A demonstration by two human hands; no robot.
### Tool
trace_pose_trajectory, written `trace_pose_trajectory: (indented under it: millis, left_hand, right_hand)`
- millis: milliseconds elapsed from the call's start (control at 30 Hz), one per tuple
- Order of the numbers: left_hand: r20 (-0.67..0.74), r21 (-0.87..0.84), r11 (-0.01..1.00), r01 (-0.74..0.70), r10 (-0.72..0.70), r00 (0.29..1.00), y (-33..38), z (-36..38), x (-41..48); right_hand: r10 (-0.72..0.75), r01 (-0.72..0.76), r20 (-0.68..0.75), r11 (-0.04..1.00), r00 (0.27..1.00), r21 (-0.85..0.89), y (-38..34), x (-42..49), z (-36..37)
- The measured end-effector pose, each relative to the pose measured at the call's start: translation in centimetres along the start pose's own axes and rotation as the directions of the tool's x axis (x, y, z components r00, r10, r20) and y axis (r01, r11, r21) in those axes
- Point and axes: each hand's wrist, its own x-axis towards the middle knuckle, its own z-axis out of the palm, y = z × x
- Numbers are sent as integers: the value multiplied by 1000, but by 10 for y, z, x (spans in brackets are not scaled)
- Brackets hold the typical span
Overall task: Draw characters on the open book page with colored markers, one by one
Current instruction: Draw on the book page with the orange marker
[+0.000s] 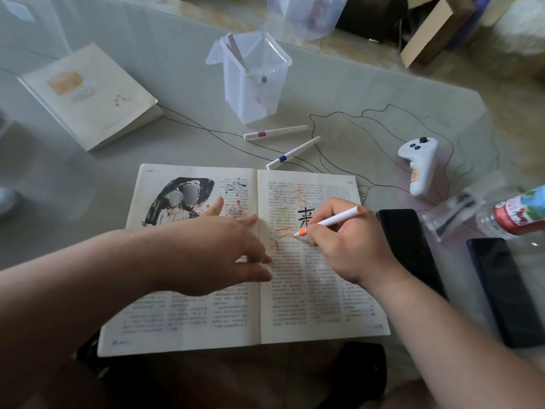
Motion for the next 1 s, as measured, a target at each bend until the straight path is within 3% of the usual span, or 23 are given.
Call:
trace_pose_trajectory:
  millis: [133,267,800,1000]
  left_hand:
    - [0,6,1000,3,-3,1000,-1,0,-1]
    - [2,17,1000,9,-9,1000,0,-1,0]
    - [15,13,1000,23,-23,1000,4,-2,-1]
    - [21,2,1000,14,-14,1000,4,-2,-1]
  right_hand:
    - [10,-9,73,1000,997,-22,0,-2,-1]
    - [-31,29,44,998,999,50,0,-2,-1]
    - [-55,56,38,998,998,-23,0,-5,0]
    - [-92,94,131,996,987,-12,-7,-10,3]
